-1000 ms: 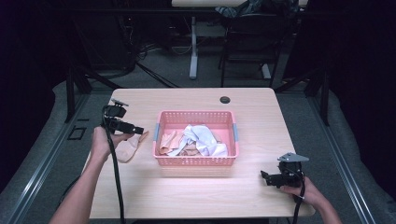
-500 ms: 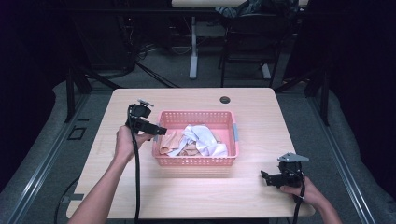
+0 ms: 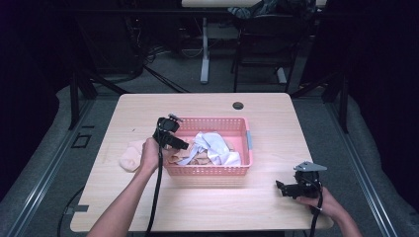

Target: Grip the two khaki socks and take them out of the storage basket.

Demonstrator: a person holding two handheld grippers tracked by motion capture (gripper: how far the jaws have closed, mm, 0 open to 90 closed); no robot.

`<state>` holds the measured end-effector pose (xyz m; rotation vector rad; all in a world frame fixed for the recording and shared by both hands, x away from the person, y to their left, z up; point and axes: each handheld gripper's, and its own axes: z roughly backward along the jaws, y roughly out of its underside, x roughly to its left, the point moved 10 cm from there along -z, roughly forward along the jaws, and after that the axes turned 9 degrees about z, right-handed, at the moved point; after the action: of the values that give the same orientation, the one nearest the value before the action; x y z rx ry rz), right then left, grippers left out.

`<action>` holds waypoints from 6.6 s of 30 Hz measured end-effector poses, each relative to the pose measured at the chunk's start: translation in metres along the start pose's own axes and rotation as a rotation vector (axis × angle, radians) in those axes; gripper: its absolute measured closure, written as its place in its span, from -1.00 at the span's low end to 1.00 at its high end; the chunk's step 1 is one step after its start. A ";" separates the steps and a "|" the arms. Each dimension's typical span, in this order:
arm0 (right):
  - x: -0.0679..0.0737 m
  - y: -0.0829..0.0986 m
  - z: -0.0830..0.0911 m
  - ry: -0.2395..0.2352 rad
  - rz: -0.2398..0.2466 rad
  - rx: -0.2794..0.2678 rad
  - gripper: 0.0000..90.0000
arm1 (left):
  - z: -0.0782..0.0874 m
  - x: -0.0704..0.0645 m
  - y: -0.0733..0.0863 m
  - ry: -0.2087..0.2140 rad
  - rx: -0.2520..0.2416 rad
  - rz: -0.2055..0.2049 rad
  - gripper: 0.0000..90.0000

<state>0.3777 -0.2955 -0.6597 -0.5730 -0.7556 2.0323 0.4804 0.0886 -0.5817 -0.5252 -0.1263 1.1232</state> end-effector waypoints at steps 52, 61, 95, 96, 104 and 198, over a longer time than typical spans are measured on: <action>0.000 0.000 0.000 0.000 0.000 -0.001 -1.00 | 0.025 -0.005 -0.017 -0.055 -0.031 -0.076 0.96; 0.000 0.000 0.000 0.000 0.000 0.000 -1.00 | 0.054 -0.019 -0.036 -0.055 -0.081 -0.125 0.96; 0.001 -0.001 -0.001 -0.011 -0.002 -0.008 -1.00 | 0.135 -0.016 -0.084 0.034 -0.208 -0.101 0.96; 0.001 -0.001 -0.001 -0.011 -0.002 -0.009 -1.00 | 0.138 -0.015 -0.084 0.034 -0.216 -0.096 0.96; 0.001 -0.001 -0.001 -0.011 -0.002 -0.008 -1.00 | 0.155 0.003 -0.083 0.018 -0.243 -0.064 0.96; 0.000 0.000 0.000 -0.002 0.002 -0.001 -1.00 | 0.037 0.142 0.055 -0.073 -0.017 0.285 -0.12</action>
<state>0.3774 -0.2954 -0.6596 -0.5727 -0.7572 2.0343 0.4842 0.2444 -0.5976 -0.5284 -0.1270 1.4215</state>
